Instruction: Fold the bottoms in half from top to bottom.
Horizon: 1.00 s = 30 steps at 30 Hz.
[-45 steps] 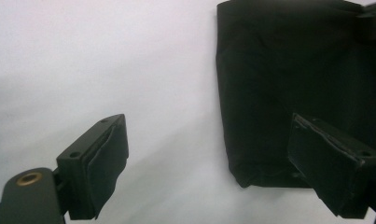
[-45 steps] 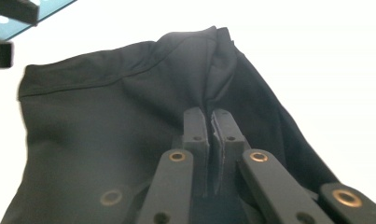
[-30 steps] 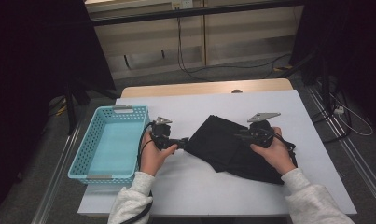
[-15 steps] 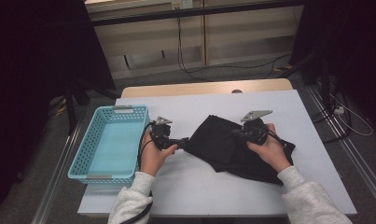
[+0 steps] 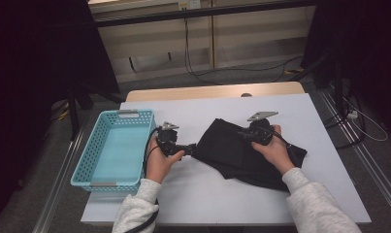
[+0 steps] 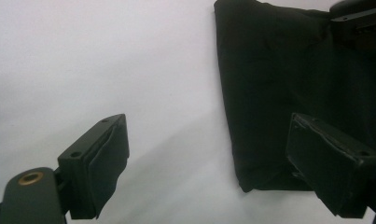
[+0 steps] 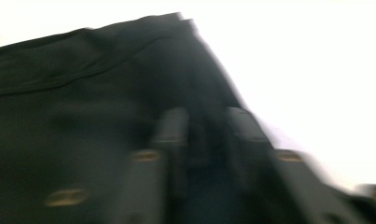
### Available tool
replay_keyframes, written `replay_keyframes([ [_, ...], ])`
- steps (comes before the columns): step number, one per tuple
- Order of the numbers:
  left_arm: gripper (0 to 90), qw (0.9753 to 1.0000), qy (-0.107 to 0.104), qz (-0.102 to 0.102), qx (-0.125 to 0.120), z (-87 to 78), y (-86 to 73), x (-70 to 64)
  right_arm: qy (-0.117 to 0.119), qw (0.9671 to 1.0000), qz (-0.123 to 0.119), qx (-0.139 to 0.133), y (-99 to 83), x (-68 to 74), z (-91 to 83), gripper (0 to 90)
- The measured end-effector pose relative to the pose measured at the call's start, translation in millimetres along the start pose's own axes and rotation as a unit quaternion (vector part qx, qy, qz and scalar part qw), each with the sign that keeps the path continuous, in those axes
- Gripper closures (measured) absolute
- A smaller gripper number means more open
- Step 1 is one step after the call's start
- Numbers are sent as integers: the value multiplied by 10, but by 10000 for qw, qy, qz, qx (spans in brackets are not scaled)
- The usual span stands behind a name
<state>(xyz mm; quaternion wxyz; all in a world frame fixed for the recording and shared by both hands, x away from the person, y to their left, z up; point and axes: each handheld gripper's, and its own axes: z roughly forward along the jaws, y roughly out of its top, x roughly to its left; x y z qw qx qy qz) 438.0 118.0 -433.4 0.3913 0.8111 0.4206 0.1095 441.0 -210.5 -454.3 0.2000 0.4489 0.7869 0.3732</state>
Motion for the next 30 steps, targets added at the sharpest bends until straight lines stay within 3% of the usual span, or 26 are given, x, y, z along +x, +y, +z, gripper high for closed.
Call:
replay_keyframes([
  [3, 133, 10000, 12, 3, 18, 3, -6, 5, 195, 9995, 245, -13, -33, -33, 39, 512],
  [4, 133, 10000, 26, 2, 12, 4, -7, 4, 132, 9995, 269, 106, -48, -33, 59, 537],
  [6, 133, 10000, 2, 9, 15, 1, -5, 5, 255, 9991, 343, 51, -60, -48, 73, 591],
  [8, 133, 10000, -10, 10, 16, 5, -4, -1, 409, 9986, 328, 55, -62, -47, 65, 760],
  [10, 133, 10000, -9, 10, 9, 7, -6, -1, 437, 9986, 278, 92, -54, -35, 52, 818],
  [30, 133, 9999, -93, -22, -99, -11, 24, -13, 516, 9973, 512, -103, 2, -146, -429, 830],
])
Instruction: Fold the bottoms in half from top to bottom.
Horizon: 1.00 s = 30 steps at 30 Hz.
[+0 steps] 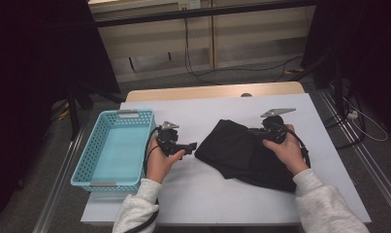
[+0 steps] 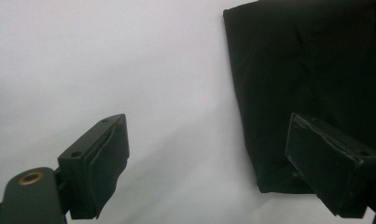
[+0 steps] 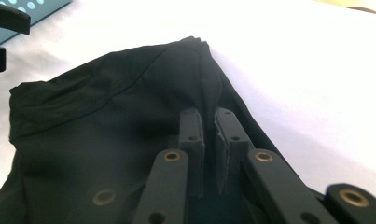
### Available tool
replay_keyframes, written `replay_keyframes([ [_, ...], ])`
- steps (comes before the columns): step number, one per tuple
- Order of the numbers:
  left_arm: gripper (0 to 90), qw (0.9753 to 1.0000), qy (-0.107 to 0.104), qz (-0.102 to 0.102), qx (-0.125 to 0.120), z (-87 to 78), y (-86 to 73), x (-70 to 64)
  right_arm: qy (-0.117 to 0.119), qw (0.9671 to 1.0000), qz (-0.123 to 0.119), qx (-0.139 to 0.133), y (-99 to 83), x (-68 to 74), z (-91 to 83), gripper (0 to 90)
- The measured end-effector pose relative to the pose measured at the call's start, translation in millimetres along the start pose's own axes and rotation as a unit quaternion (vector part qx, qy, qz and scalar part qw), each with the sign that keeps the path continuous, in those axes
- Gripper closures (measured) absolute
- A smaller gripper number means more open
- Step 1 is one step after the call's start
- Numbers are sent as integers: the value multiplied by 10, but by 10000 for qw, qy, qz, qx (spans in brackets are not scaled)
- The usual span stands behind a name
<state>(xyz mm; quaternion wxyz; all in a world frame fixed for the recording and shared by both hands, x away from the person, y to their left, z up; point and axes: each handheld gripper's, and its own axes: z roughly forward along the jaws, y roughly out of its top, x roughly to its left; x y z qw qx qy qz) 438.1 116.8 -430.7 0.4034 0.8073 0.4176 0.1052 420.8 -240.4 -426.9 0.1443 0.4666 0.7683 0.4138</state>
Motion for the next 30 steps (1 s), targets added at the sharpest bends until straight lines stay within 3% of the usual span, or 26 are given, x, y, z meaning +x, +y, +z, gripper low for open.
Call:
replay_keyframes([
  [8, 133, 10000, -52, 38, 35, 36, 6, -24, -106, 9998, 112, 116, -111, -95, -77, 829],
  [30, 131, 9999, -109, 67, 5, 31, 31, -40, -154, 9996, 86, 216, -254, -161, -285, 829],
])
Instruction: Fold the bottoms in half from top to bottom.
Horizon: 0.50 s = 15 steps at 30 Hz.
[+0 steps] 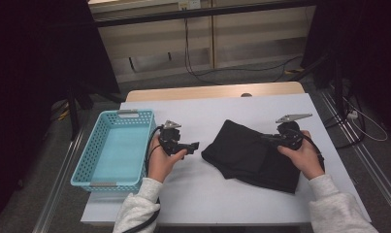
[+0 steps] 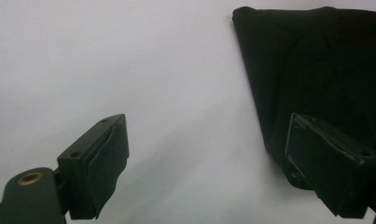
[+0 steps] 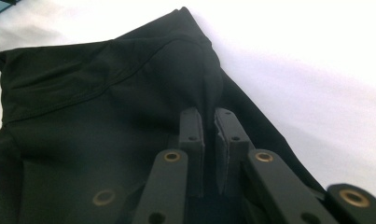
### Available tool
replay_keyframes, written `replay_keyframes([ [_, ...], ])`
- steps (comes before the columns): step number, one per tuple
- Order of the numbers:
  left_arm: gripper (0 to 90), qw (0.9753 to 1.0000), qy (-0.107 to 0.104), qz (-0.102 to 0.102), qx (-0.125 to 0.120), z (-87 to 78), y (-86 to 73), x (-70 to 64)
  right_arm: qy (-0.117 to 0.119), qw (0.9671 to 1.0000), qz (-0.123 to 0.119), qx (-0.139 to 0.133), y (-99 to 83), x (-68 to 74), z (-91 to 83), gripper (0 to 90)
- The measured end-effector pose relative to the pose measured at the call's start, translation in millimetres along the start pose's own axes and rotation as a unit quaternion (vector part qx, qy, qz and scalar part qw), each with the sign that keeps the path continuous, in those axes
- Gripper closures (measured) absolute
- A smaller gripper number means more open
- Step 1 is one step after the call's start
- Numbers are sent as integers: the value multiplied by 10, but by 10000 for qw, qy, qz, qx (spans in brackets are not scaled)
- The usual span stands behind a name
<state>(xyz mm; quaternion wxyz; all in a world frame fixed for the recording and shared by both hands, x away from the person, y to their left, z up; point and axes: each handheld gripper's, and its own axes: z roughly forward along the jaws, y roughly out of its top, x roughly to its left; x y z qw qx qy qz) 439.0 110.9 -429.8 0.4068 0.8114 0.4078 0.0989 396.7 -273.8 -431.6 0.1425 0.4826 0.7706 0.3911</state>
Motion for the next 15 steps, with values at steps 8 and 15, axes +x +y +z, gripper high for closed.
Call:
replay_keyframes([
  [8, 130, 10000, -10, -17, -4, 13, 3, -16, -15, 10000, 19, -9, -17, -11, -11, 830],
  [15, 130, 10000, -33, 5, 28, 21, 3, -17, -18, 10000, 12, -12, -19, -18, -18, 829],
])
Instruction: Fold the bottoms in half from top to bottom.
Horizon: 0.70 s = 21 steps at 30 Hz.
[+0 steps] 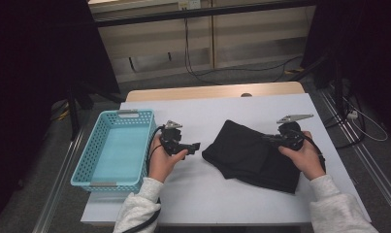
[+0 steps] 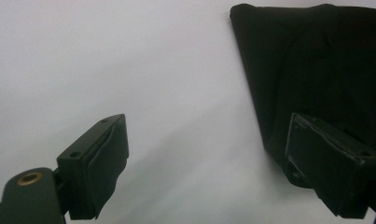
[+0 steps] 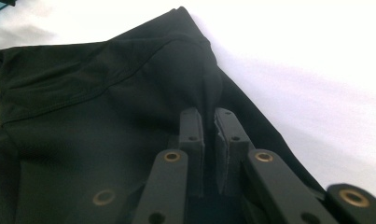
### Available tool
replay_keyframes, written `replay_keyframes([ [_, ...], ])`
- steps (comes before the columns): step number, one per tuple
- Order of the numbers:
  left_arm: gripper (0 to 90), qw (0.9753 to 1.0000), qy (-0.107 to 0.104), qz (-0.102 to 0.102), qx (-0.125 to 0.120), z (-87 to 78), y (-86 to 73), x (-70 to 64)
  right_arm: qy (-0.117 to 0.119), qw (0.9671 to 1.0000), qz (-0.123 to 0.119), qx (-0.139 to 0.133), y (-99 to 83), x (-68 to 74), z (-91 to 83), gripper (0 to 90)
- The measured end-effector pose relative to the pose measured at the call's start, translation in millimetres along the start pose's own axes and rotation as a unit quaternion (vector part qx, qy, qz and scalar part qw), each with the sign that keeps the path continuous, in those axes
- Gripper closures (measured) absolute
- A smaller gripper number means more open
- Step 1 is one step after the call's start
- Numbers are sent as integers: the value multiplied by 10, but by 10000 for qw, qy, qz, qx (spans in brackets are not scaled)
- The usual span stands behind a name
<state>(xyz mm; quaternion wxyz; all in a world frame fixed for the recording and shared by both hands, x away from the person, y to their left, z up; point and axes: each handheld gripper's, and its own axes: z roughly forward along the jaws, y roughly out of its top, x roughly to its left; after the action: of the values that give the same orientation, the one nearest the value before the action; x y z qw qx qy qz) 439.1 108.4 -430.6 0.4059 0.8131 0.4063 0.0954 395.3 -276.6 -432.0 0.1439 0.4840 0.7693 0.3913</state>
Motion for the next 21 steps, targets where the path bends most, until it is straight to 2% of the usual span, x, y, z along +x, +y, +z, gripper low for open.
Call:
replay_keyframes([
  [21, 129, 10000, -76, 46, 4, 63, 34, -68, -104, 9999, 99, -26, -120, -126, -232, 830],
])
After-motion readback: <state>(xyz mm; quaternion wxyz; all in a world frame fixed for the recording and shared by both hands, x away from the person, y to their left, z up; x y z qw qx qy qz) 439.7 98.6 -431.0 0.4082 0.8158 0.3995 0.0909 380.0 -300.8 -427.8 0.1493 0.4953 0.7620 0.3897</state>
